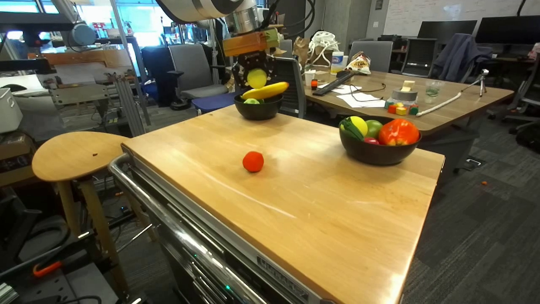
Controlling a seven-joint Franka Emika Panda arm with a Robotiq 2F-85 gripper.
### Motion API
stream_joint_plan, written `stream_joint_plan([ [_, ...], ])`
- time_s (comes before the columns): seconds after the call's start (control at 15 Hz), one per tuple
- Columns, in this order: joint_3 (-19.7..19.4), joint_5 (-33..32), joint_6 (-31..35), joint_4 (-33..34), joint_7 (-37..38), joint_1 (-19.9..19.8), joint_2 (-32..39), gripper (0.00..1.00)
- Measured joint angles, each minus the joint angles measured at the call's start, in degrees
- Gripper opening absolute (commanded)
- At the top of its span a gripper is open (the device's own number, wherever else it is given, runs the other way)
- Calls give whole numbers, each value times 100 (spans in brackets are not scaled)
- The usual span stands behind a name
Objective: Put the fruits inside the two black bowls
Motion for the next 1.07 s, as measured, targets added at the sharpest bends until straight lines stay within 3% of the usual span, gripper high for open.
stream_joint_plan([
  [0.73,-1,-23,-31,1051,-1,138,1087,3],
  [1.07,-90,-33,-350,1473,1,153,1436,3],
])
